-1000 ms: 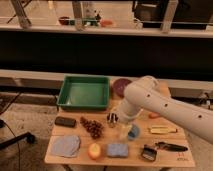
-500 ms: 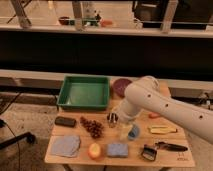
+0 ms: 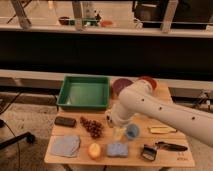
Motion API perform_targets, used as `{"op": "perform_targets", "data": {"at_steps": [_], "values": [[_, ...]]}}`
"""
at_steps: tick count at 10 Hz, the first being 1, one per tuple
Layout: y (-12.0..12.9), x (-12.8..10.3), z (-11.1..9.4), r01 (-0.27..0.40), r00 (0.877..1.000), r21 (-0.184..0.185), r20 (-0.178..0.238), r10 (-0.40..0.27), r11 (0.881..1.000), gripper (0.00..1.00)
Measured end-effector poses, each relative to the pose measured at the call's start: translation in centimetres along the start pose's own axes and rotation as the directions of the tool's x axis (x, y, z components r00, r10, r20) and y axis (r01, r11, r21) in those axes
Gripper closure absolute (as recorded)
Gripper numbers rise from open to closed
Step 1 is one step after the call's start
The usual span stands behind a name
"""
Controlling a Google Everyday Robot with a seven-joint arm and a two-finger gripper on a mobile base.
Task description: Wipe table surface with eraser
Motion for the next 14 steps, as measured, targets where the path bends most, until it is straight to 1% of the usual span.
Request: {"op": "perform_targets", "data": {"at_steps": [2,3,4,7,9,11,14], "values": [[-1.2,-4.6,2.7,0.038,0.999,0.004,0.035,-0.038,0.999,0.20],[-1.7,-6.3,3.7,0.056,0.997,0.005,0.049,-0.056,0.998,0.20],[-2.4,-8.4,5.2,0.079,0.994,0.006,0.072,-0.079,0.997,0.20],[-4.1,-12.0,8.3,0.130,0.985,0.009,0.117,-0.130,0.992,0.20],[-5.4,-13.0,9.7,0.144,0.980,0.012,0.136,-0.145,0.989,0.20],[-6.5,-13.6,10.8,0.144,0.980,0.016,0.138,-0.145,0.989,0.20],[-7.5,-14.5,12.2,0.146,0.979,0.018,0.141,-0.147,0.989,0.20]]}}
